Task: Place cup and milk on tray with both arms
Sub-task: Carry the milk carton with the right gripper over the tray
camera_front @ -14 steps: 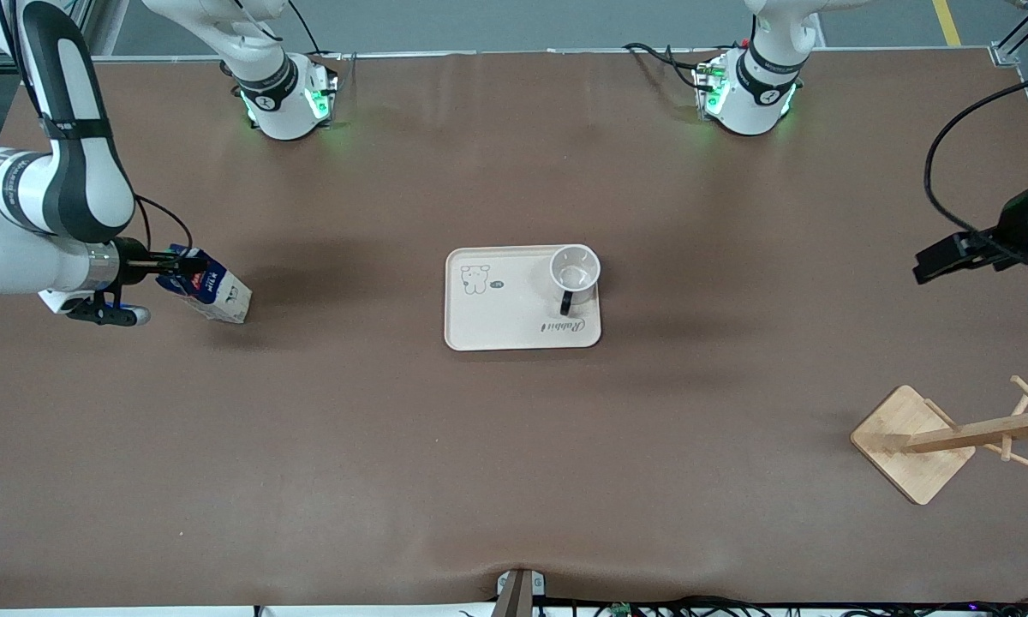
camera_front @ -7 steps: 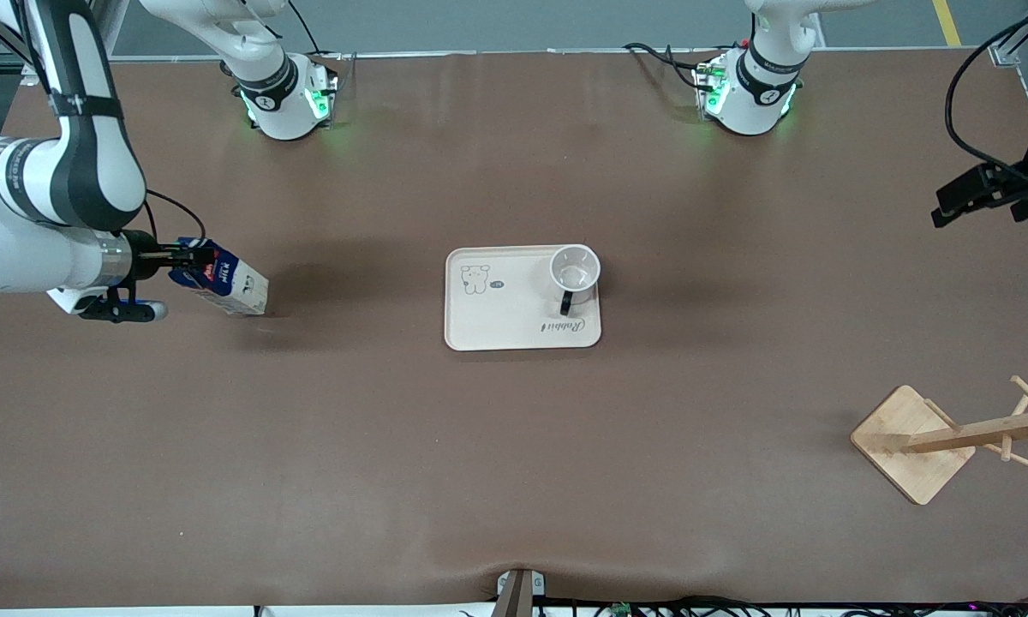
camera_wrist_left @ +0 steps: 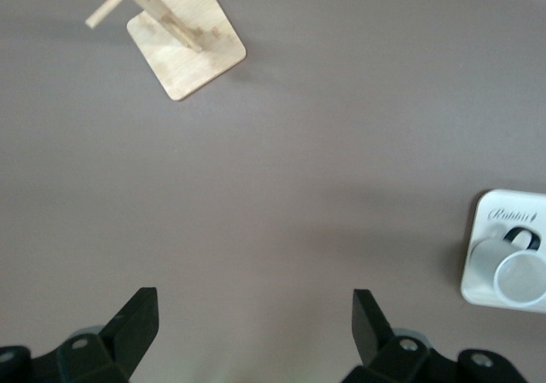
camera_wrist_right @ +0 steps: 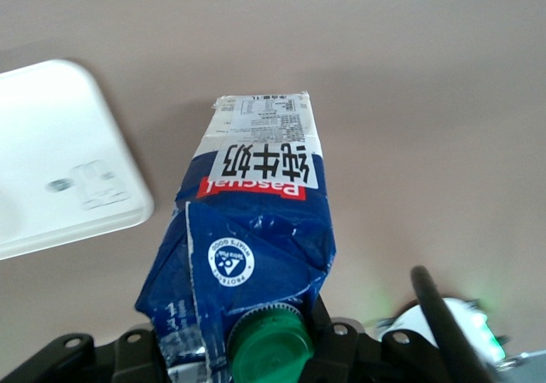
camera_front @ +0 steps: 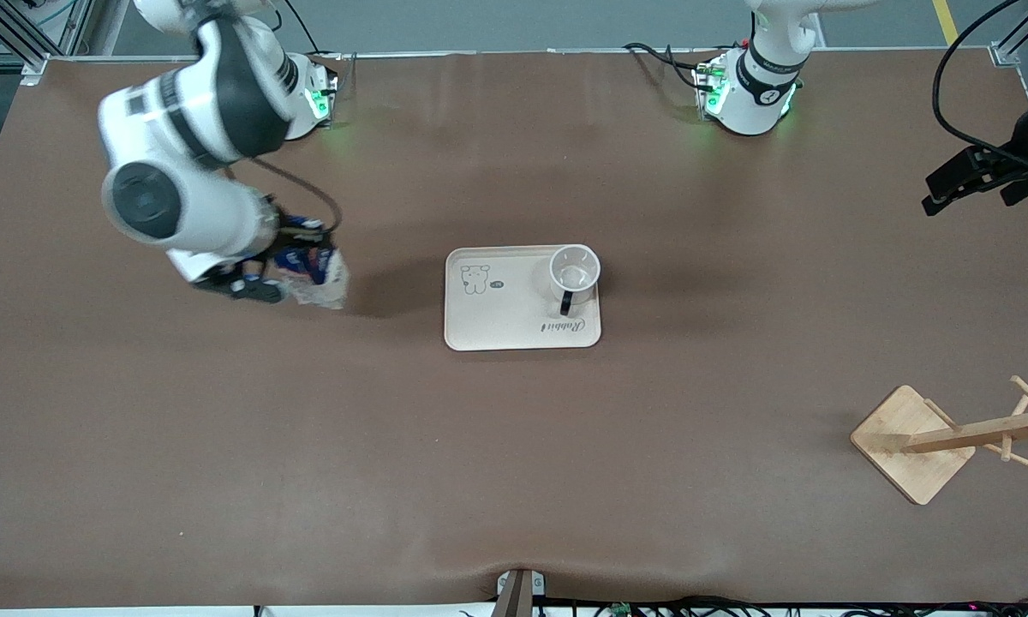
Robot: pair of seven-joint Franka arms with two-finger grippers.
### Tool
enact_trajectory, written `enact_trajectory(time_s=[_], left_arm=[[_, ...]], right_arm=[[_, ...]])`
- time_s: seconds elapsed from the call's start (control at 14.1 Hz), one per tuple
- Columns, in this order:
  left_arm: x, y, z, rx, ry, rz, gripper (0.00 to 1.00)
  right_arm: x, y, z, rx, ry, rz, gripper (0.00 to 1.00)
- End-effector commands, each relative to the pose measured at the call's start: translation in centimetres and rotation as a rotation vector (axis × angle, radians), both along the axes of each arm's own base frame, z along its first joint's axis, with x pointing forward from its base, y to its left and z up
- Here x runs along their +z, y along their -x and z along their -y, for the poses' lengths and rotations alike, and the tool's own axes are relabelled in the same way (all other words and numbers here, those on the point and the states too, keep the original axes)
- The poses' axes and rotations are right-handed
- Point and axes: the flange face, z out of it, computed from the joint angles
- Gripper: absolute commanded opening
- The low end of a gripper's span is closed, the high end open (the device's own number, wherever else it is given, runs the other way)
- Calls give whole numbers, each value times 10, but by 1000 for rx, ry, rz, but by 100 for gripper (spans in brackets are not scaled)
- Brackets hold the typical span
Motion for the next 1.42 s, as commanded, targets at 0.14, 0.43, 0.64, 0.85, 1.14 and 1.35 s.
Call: enact_trajectory(time_s=[0.14,0.43,0.64,0.85,1.14,1.35], left_arm=[[19,9,7,44,10,-1,100],[16,5,9,0,9,-7,100],[16,8,15,-13,4,-20,100],[15,9,21,-25,-1,-21,100],[15,9,13,-10,-2,-21,100],[12,8,15,-13,-2,-26,100]], right_arm=[[-24,-4,-103,-4,-51,-55,0],[-46,-6,-156,20,-110,-90,0],[-76,-12,-182,120,-127,-90,0],[-90,-14,-192,166,-151,-63,0],[-110,-17,-195,241,-178,-63,0],[-118,-18,-200,233,-181,-45,0]])
